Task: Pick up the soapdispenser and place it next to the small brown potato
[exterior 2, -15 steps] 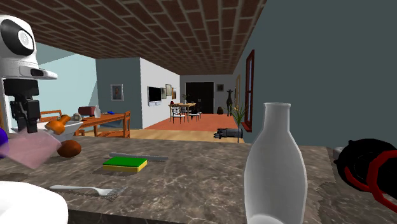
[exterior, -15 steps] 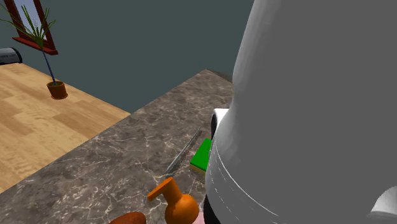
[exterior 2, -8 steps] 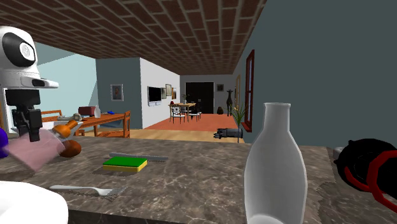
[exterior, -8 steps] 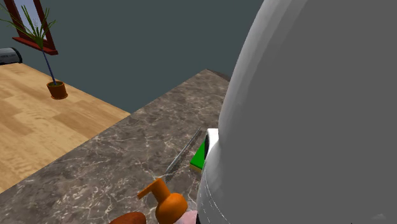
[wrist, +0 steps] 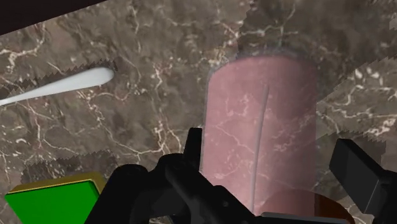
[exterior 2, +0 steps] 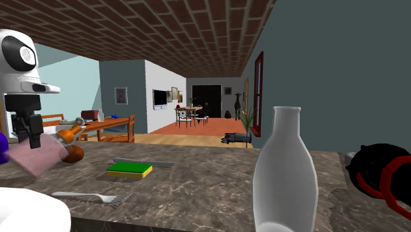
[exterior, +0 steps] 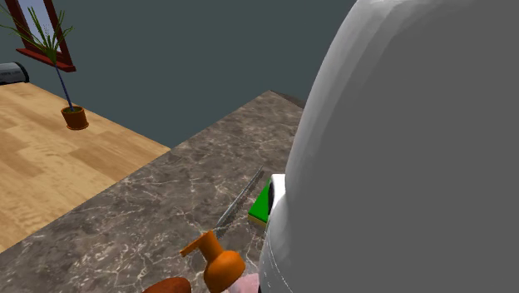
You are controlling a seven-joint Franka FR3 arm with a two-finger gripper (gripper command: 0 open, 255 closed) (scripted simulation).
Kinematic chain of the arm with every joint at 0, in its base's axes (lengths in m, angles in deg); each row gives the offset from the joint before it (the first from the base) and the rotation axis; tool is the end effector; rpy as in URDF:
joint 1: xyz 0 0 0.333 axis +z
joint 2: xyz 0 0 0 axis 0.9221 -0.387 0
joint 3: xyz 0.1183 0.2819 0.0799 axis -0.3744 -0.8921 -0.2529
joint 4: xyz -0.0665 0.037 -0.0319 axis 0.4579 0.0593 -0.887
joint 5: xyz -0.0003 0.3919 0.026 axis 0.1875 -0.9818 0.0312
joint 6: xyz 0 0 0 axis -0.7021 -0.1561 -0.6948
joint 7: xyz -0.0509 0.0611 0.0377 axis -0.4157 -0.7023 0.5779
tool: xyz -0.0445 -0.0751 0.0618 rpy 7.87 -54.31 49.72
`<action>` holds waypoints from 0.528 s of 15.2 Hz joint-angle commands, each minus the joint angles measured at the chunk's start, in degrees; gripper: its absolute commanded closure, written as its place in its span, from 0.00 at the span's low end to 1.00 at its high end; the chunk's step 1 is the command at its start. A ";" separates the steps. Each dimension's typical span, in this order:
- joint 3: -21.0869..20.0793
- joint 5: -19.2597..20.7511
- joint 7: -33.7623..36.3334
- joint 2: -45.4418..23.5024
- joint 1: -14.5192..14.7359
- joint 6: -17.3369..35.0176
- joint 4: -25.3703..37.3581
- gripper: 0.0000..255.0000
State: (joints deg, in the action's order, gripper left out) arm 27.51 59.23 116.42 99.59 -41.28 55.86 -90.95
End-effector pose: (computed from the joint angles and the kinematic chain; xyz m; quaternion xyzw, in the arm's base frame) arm 0.1527 0.4266 0.4950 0.9988 0.0469 0.0045 0.0164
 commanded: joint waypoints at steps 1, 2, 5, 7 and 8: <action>0.01 -0.14 -0.05 0.11 0.12 -0.22 -0.40 0.00; -0.06 -0.08 0.00 -0.02 0.07 -0.13 -0.35 0.00; -0.19 0.13 0.09 -0.47 -0.10 0.01 -0.07 0.00; 0.59 0.46 0.14 -0.10 -0.23 -3.87 3.45 0.00; 0.93 0.66 0.20 -0.05 -0.33 -5.78 5.31 0.00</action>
State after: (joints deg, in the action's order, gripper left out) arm 28.32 59.64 116.42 99.73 -41.48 51.73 -87.37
